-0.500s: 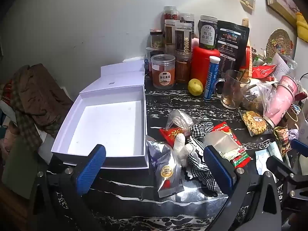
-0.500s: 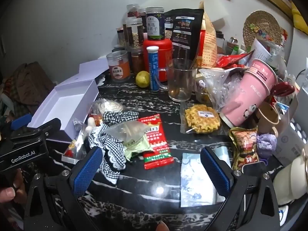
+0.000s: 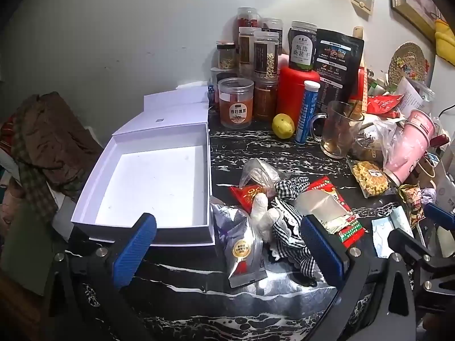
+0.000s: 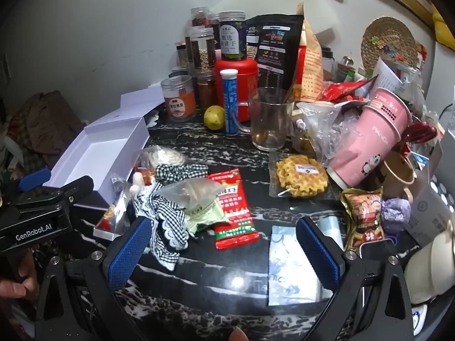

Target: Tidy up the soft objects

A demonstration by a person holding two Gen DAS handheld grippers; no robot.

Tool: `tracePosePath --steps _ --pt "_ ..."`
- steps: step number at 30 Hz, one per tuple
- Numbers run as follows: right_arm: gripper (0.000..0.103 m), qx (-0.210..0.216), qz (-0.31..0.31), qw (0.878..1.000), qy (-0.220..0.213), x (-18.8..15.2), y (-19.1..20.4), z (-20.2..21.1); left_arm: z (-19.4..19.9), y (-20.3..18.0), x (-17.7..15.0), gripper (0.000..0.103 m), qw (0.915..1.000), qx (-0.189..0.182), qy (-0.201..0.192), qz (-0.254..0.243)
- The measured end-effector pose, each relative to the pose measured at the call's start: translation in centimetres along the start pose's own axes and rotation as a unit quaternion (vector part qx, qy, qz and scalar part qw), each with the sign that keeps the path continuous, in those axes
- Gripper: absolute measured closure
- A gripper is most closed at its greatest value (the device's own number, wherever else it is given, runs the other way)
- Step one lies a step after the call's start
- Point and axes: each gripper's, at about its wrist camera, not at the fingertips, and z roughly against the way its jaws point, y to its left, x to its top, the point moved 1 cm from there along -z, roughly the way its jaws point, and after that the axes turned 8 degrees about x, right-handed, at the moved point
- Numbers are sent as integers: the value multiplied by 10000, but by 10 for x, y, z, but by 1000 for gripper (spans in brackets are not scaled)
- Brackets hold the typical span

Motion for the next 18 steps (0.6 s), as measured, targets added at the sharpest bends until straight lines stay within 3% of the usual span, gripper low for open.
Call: tracePosePath --steps 18 --pt "0 70 -1 10000 -24 -1 0 1 0 0 -3 0 10000 -47 51 32"
